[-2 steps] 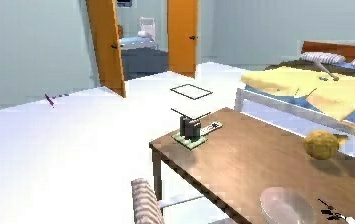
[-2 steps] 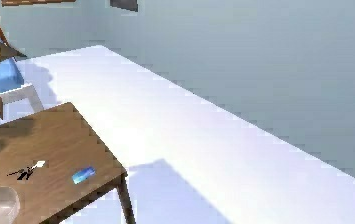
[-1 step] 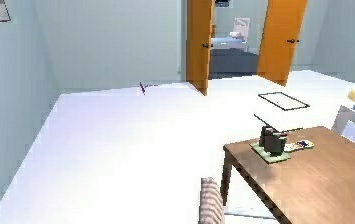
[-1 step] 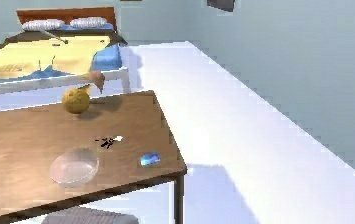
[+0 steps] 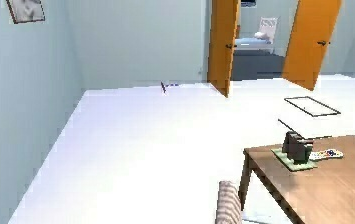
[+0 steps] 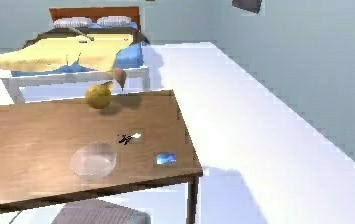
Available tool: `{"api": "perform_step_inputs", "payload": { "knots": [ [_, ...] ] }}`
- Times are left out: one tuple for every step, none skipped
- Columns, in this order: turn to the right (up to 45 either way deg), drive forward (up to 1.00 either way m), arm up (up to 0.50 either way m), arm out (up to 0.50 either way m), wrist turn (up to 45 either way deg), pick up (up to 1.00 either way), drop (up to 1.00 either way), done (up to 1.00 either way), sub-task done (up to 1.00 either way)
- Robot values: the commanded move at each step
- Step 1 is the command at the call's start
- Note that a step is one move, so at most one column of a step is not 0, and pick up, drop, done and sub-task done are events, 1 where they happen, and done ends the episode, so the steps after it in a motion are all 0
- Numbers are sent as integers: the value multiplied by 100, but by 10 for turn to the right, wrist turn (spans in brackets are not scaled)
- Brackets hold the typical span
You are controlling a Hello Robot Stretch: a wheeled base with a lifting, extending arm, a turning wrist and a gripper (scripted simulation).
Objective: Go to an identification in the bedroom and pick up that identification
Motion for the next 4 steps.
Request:
{"api": "perform_step_inputs", "payload": {
  "knots": [
    [450, 0, 0, 0, 0, 0, 0, 0, 0],
    [450, 0, 0, 0, 0, 0, 0, 0, 0],
    [150, 0, 0, 0, 0, 0, 0, 0, 0],
    [0, 20, 0, 0, 0, 0, 0, 0, 0]
  ]
}}
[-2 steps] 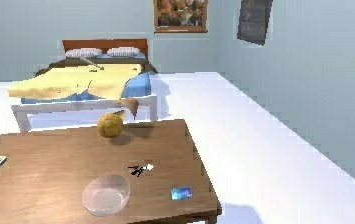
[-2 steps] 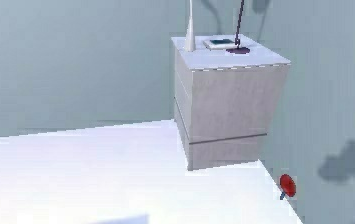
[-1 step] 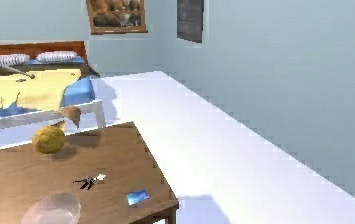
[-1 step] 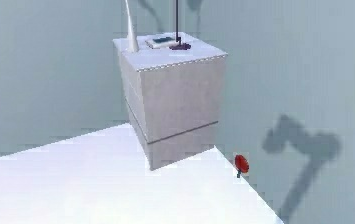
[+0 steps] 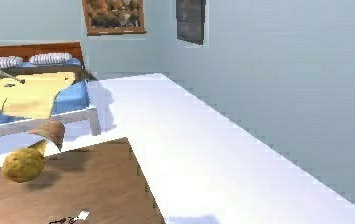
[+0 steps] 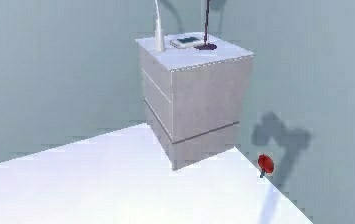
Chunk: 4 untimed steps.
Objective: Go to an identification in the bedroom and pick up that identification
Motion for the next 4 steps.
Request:
{"api": "perform_step_inputs", "payload": {
  "knots": [
    [-450, 0, 0, 0, 0, 0, 0, 0, 0],
    [-450, 0, 0, 0, 0, 0, 0, 0, 0],
    [-150, 0, 0, 0, 0, 0, 0, 0, 0],
    [0, 0, 50, 0, 0, 0, 0, 0, 0]
  ]
}}
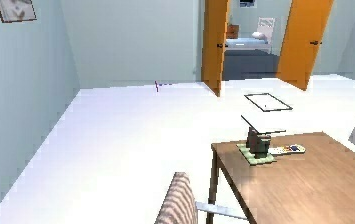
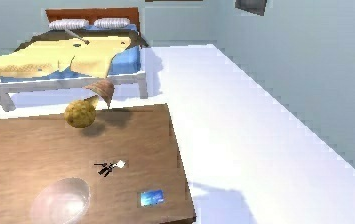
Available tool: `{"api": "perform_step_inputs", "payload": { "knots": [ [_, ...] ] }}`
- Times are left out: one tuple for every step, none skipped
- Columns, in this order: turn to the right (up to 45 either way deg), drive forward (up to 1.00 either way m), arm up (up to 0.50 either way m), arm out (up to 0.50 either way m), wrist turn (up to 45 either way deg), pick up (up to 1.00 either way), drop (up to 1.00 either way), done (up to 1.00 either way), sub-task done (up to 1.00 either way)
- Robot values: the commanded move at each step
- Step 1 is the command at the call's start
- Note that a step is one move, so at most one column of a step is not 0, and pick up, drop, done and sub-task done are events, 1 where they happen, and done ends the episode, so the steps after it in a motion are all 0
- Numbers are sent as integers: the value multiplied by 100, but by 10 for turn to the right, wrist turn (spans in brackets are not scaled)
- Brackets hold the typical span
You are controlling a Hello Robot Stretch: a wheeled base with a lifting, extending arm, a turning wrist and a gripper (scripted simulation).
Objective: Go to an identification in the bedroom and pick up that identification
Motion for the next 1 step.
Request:
{"api": "perform_step_inputs", "payload": {
  "knots": [
    [0, 0, 32, 0, 0, 0, 0, 0, 0]
  ]
}}
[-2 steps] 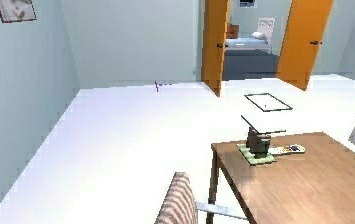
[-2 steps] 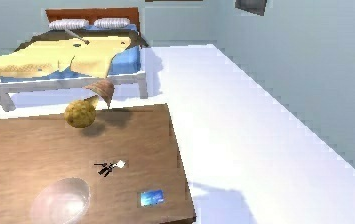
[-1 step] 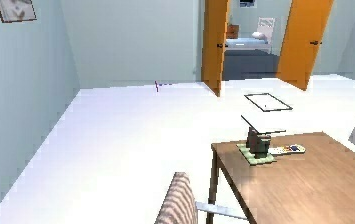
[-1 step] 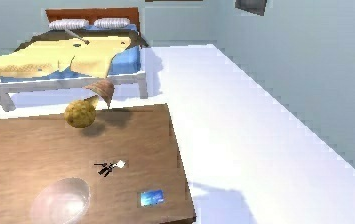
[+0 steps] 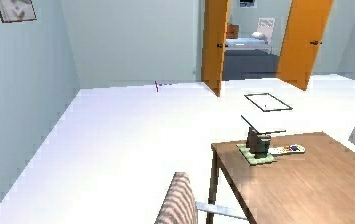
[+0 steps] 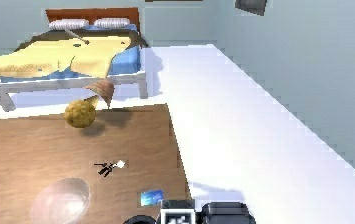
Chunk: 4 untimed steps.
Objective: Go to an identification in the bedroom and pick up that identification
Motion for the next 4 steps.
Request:
{"api": "perform_step_inputs", "payload": {
  "knots": [
    [0, 0, 0, 14, 0, 0, 0, 0, 0],
    [0, 0, 0, 0, 450, 0, 0, 0, 0],
    [0, 0, 0, 0, 450, 0, 0, 0, 0],
    [0, 0, 0, 0, 450, 0, 0, 0, 0]
  ]
}}
